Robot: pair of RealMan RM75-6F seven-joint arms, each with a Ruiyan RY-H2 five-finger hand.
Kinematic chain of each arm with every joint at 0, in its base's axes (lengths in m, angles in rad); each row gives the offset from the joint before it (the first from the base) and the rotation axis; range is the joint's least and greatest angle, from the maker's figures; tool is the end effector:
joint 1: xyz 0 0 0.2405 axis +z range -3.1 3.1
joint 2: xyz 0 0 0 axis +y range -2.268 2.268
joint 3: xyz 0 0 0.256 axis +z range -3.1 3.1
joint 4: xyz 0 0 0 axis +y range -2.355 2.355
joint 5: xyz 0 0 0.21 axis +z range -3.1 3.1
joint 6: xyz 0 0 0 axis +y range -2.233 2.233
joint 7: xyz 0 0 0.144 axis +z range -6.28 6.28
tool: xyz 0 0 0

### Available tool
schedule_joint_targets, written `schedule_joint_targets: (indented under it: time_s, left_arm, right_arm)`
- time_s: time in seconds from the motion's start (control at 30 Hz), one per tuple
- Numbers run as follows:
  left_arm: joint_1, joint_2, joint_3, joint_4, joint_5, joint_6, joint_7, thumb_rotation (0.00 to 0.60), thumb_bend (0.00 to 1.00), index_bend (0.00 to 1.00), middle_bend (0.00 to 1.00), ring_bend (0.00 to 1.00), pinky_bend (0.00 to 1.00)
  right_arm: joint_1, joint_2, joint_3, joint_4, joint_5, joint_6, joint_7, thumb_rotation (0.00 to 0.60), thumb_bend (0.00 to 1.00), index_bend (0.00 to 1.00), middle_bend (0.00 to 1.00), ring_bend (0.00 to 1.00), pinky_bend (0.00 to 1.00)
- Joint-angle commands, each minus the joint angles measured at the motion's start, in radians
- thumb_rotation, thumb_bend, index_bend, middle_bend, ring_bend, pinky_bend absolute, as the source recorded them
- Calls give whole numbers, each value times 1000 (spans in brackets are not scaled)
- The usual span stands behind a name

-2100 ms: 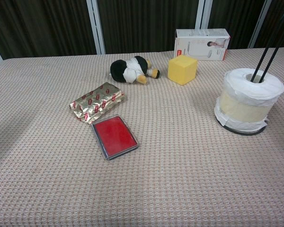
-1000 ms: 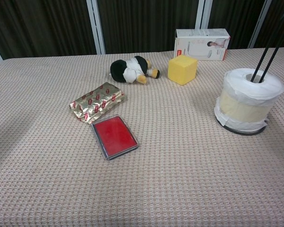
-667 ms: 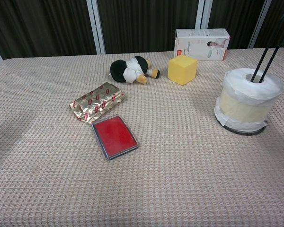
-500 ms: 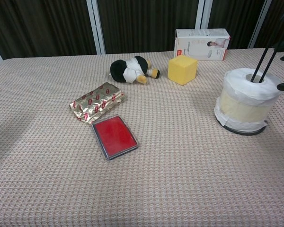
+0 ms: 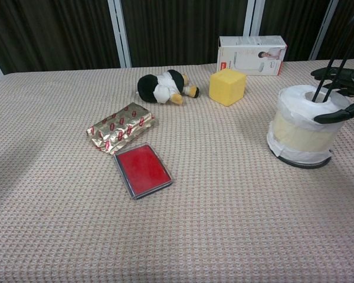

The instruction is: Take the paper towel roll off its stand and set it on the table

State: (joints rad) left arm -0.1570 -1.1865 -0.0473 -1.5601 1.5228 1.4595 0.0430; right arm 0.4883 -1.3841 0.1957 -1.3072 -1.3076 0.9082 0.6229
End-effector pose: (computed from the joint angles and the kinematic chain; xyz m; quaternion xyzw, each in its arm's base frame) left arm -0.3000 0.2029 0.1370 -0.6246 -0.3607 -0.3976 0.5671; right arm -0.2800 -0.3323 0.0583 0.5119 -0.6265 0.4652 0.3593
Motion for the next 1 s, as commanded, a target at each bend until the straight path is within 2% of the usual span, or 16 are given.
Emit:
schedule_joint_targets:
  time_s: [0.03, 0.23, 0.3, 0.43, 0.5, 0.73, 0.8, 0.87, 0.9, 1.0]
  left_arm:
    - [0, -1, -1, -1, -1, 0, 1, 600, 373, 243, 177, 182, 457]
    - [31, 24, 27, -5, 30, 39, -23, 600, 373, 244, 181, 187, 456]
    - [32, 26, 28, -4, 32, 39, -29, 600, 373, 244, 183, 189, 456]
    - [34, 29, 28, -3, 33, 42, -36, 600, 373, 245, 185, 194, 457]
    - [35, 30, 28, -3, 34, 43, -38, 600, 373, 245, 186, 194, 457]
    - [32, 28, 28, -5, 38, 37, -34, 600, 373, 245, 189, 200, 457]
    - [29, 24, 27, -4, 37, 33, -29, 600, 373, 245, 189, 200, 457]
    - [29, 24, 26, -5, 37, 33, -29, 600, 373, 246, 189, 200, 457]
    - [29, 25, 26, -5, 37, 33, -30, 600, 373, 246, 190, 200, 457]
    - [29, 27, 26, -7, 36, 33, -30, 600, 373, 245, 190, 201, 456]
  right_arm:
    - [5, -10, 2, 8, -7, 0, 18, 600, 0, 0, 0, 0, 85]
    - [13, -51, 2, 42, -55, 28, 116, 600, 0, 0, 0, 0, 90]
    - [10, -76, 3, 73, -70, 58, 137, 600, 0, 0, 6, 2, 137]
    - [5, -119, 1, 129, -85, 102, 165, 600, 0, 0, 115, 93, 233]
    - [7, -126, -4, 145, -88, 101, 170, 600, 0, 7, 145, 122, 254]
    - [14, -112, -29, 150, -91, 60, 184, 600, 4, 0, 149, 124, 259]
    - [13, -118, -27, 159, -87, 68, 174, 600, 21, 2, 157, 144, 286]
    - [8, -135, -17, 175, -75, 90, 154, 600, 51, 46, 207, 214, 370]
    - [5, -142, -13, 180, -71, 101, 147, 600, 71, 102, 251, 269, 431]
    - [-4, -164, 4, 194, -56, 139, 130, 600, 154, 362, 399, 439, 613]
